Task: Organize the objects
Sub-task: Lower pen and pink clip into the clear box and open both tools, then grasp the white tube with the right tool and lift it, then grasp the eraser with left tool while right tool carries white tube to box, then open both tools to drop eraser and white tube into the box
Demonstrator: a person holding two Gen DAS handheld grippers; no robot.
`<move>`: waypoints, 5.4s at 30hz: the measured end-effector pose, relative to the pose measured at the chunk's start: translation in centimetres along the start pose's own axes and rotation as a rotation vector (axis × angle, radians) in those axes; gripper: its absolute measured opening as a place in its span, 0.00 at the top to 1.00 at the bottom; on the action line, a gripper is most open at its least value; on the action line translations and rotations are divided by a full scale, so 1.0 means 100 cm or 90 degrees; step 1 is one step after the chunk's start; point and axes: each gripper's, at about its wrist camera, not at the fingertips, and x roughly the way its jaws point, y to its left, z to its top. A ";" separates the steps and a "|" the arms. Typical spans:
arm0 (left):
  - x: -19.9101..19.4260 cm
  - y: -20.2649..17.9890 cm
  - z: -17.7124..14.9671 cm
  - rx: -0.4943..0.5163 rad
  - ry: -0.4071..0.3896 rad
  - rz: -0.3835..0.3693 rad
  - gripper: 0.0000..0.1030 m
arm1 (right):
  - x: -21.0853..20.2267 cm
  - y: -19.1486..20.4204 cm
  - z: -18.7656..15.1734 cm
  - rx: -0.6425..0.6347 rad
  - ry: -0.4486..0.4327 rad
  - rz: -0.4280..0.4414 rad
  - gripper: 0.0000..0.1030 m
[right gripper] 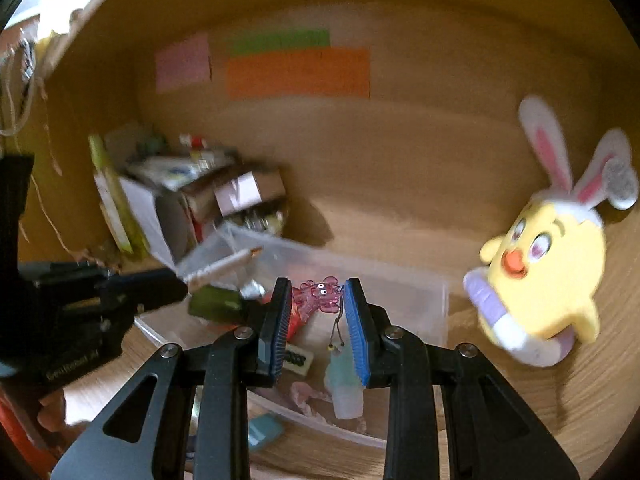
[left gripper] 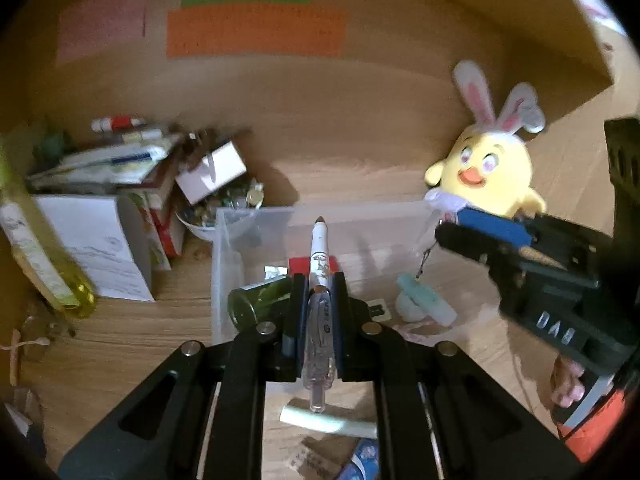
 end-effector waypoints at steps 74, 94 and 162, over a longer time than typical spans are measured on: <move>-0.004 0.015 -0.121 0.055 0.145 -0.009 0.48 | -0.004 0.010 -0.130 -0.092 0.174 0.059 0.86; -0.023 -0.003 -0.124 0.058 0.104 0.024 0.58 | -0.056 -0.029 -0.129 0.033 0.089 0.068 0.86; -0.011 -0.033 -0.100 0.100 0.111 -0.005 0.03 | -0.049 -0.028 -0.073 0.027 0.048 0.023 0.30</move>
